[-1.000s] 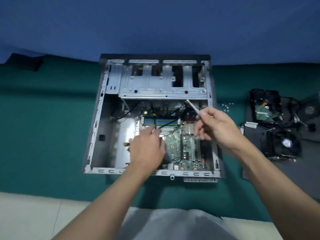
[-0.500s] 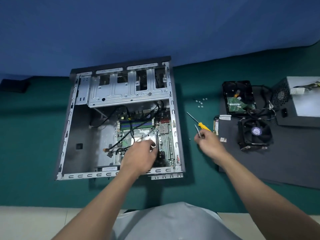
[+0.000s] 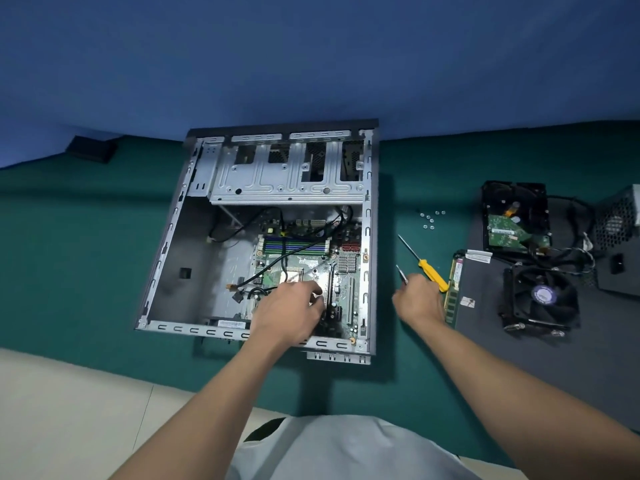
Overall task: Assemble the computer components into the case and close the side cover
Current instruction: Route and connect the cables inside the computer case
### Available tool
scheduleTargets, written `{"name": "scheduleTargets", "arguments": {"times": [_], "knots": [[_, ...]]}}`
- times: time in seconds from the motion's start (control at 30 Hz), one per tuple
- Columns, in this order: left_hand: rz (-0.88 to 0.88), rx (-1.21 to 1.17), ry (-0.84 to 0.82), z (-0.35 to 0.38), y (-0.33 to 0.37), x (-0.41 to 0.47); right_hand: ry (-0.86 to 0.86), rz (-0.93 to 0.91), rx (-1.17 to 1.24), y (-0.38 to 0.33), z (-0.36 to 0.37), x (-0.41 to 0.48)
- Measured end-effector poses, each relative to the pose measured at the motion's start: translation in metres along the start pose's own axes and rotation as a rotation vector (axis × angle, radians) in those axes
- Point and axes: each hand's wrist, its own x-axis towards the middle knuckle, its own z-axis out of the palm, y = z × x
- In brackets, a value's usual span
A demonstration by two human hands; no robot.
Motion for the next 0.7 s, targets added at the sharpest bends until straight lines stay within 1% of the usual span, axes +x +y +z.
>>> {"name": "scheduleTargets", "arguments": {"times": [0.07, 0.1, 0.2, 0.27, 0.37, 0.47, 0.53, 0.6, 0.7], "knots": [[0.005, -0.004, -0.004, 0.000, 0.001, 0.000, 0.007, 0.042, 0.116, 0.000, -0.003, 0.001], [0.007, -0.009, -0.003, 0.000, 0.001, 0.000, 0.011, 0.066, 0.213, 0.000, -0.005, 0.002], [0.015, -0.081, 0.018, -0.002, 0.002, -0.001, -0.044, 0.127, 0.652, -0.005, -0.020, -0.002], [0.005, -0.312, 0.079, -0.006, 0.007, -0.002, -0.096, 0.109, 0.926, -0.014, -0.039, -0.011], [0.042, -0.757, 0.234, -0.025, 0.031, -0.001, -0.146, -0.030, 1.207, -0.034, -0.068, -0.028], [0.126, -1.091, 0.258, -0.047, 0.062, -0.002, -0.227, -0.179, 1.313, -0.058, -0.087, -0.048], [0.144, -1.238, 0.262, -0.056, 0.074, -0.004, -0.246, -0.207, 1.347, -0.073, -0.092, -0.059], [0.140, -1.336, 0.265, -0.061, 0.076, -0.005, -0.229, -0.198, 1.359, -0.084, -0.091, -0.067], [0.126, -1.372, 0.275, -0.064, 0.068, -0.004, -0.191, -0.178, 1.381, -0.094, -0.084, -0.076]]}}
